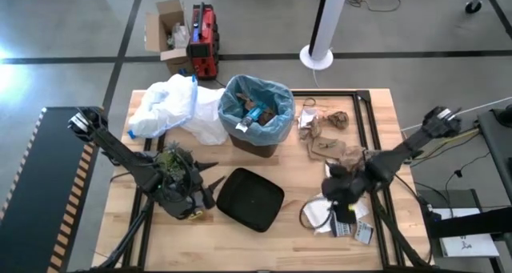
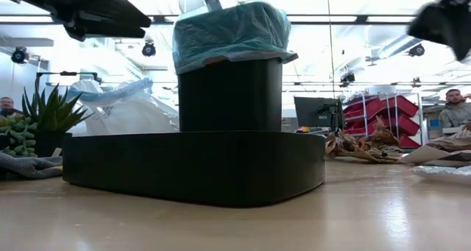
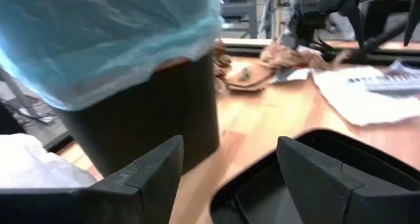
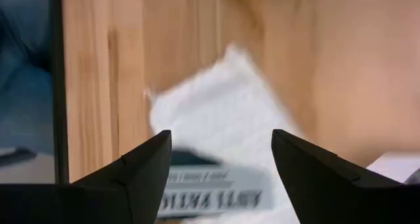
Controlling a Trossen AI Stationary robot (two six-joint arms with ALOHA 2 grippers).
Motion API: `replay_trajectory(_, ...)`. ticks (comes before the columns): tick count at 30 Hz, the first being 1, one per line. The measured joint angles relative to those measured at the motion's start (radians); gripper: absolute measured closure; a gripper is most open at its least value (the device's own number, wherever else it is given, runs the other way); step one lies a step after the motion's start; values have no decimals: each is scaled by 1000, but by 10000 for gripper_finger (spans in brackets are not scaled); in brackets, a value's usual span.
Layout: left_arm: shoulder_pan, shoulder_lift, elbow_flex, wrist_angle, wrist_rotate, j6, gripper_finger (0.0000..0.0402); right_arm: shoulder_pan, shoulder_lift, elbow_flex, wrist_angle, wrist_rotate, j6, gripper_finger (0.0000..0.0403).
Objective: Place trash/remove bag and relplace
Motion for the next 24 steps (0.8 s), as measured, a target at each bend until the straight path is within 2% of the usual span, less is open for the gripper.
replay_trajectory(8, -32, 36, 0, 3, 9, -47, 179, 214, 188, -1, 9, -51, 267, 130)
replay_trajectory(13, -32, 49, 0, 3, 9, -55, 185, 320, 296, 24, 57, -68, 353, 115)
replay_trajectory(15, -32, 50, 0, 3, 8, -55, 186, 348, 342, 45, 48, -37, 353, 111)
replay_trajectory(20, -32, 50, 0, 3, 4, -55, 182, 388, 478, 76, -7, 120, 397, 108)
replay_trajectory(24, -32, 50, 0, 3, 5, -48, 181, 388, 573, 116, -116, 132, 402, 119)
